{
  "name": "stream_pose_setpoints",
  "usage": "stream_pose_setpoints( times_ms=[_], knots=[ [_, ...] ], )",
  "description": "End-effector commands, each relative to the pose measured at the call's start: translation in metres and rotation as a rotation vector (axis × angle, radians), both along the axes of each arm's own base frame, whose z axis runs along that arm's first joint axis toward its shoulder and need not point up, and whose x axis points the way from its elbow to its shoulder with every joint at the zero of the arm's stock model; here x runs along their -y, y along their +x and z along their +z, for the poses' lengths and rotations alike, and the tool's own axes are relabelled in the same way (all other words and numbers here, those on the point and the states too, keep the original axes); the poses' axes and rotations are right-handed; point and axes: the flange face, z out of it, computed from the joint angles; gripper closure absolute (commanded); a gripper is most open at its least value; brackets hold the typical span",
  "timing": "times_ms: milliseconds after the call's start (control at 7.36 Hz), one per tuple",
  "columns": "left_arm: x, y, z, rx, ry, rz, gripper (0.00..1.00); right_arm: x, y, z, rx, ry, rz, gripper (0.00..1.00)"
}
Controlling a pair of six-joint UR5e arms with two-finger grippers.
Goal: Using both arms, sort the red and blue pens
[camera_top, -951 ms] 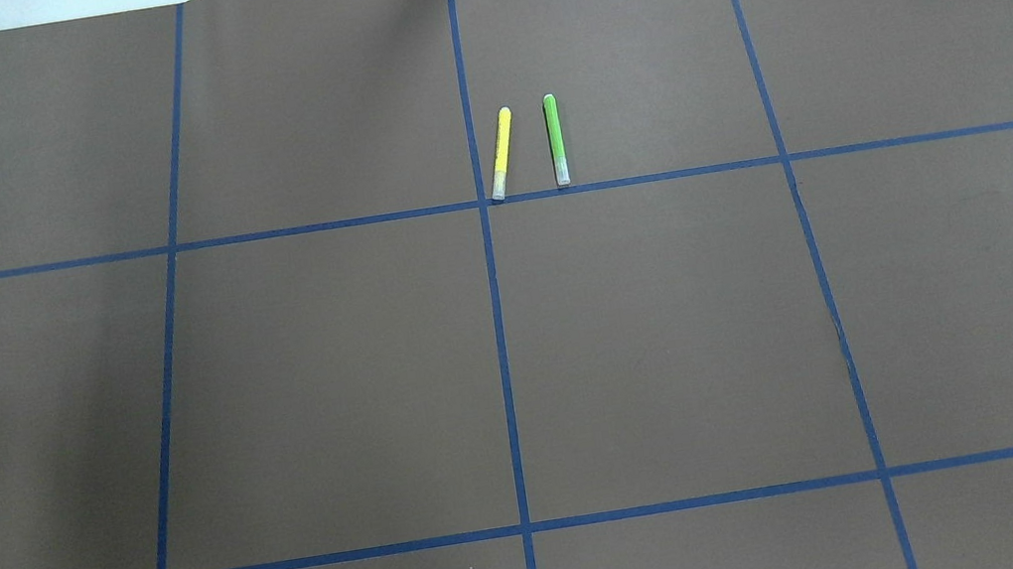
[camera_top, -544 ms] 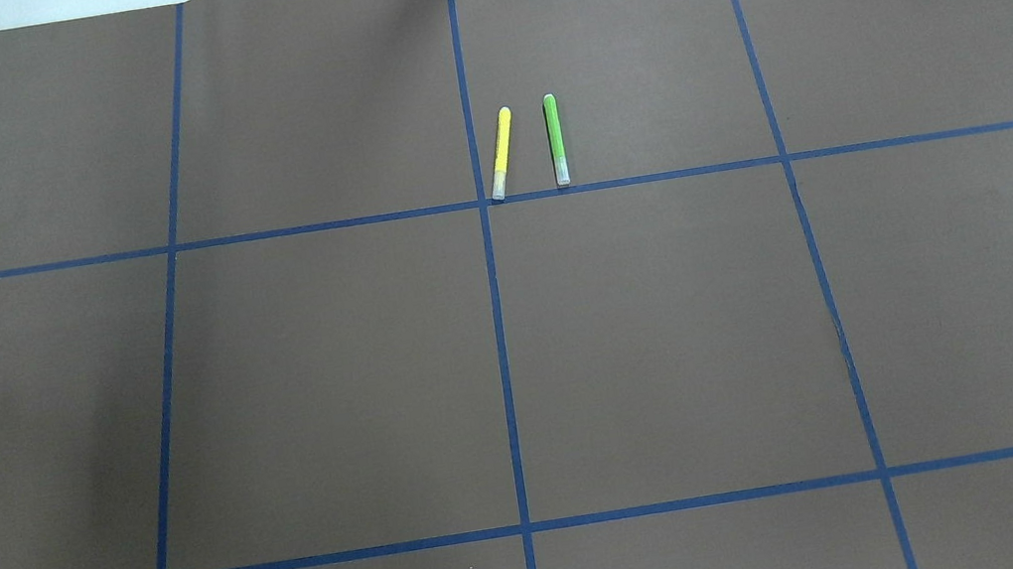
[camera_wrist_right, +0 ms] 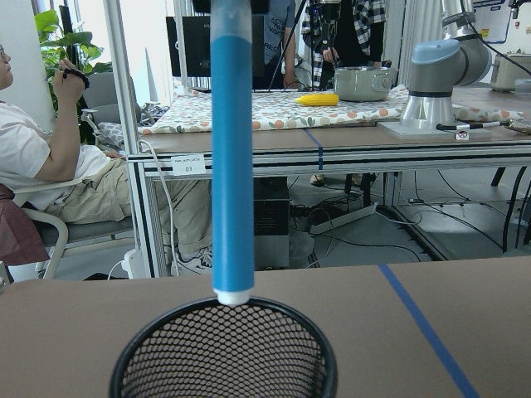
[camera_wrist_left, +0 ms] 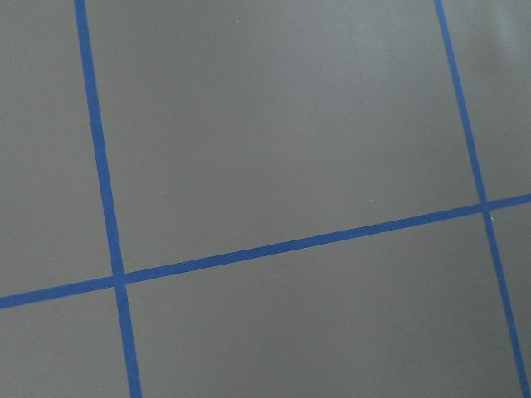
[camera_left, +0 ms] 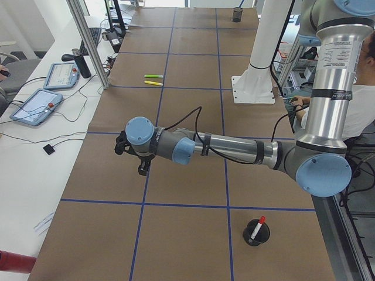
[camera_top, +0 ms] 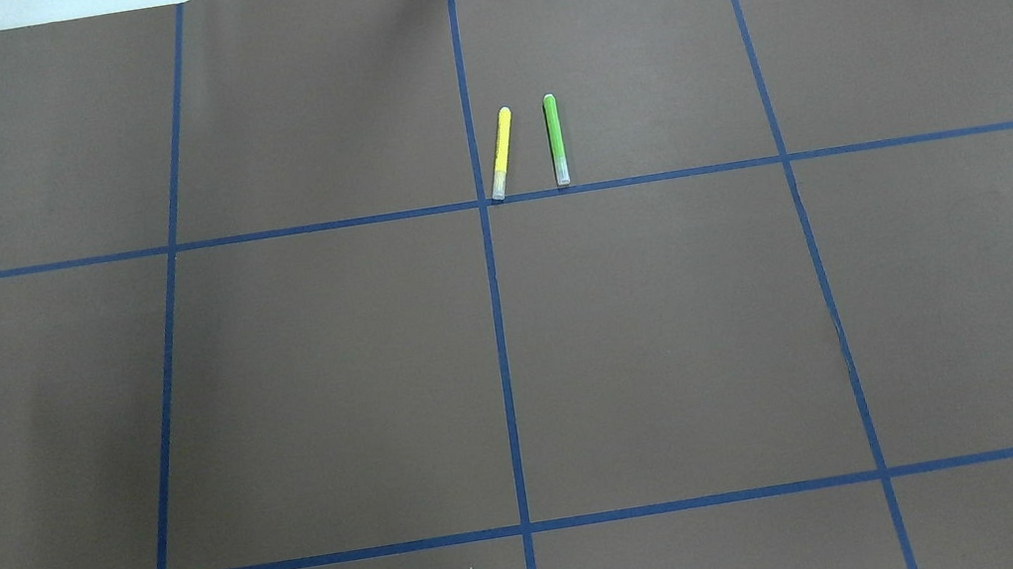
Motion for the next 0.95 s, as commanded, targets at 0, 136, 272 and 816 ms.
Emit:
stream_pose_setpoints(
  times_ms=[0, 136, 272, 816],
  knots=[
    [-0.001, 0.0, -0.002, -0.007, 0.001, 0.002, 0.0, 0.002, -0.006, 0.016, 0.012, -0.008, 0.061, 1.0],
    [-0.001, 0.0, -0.002, -0.007, 0.001, 0.002, 0.0, 0.003, -0.006, 0.016, 0.014, -0.006, 0.063, 1.0],
    [-0.001, 0.0, -0.002, -0.008, 0.0, 0.003, 0.0, 0.01, -0.007, 0.015, 0.013, 0.0, 0.077, 0.83],
    [-0.003, -0.001, -0.001, -0.024, -0.006, 0.005, 0.0, 0.051, -0.014, 0.007, 0.033, 0.052, 0.17, 0.0]
  ],
)
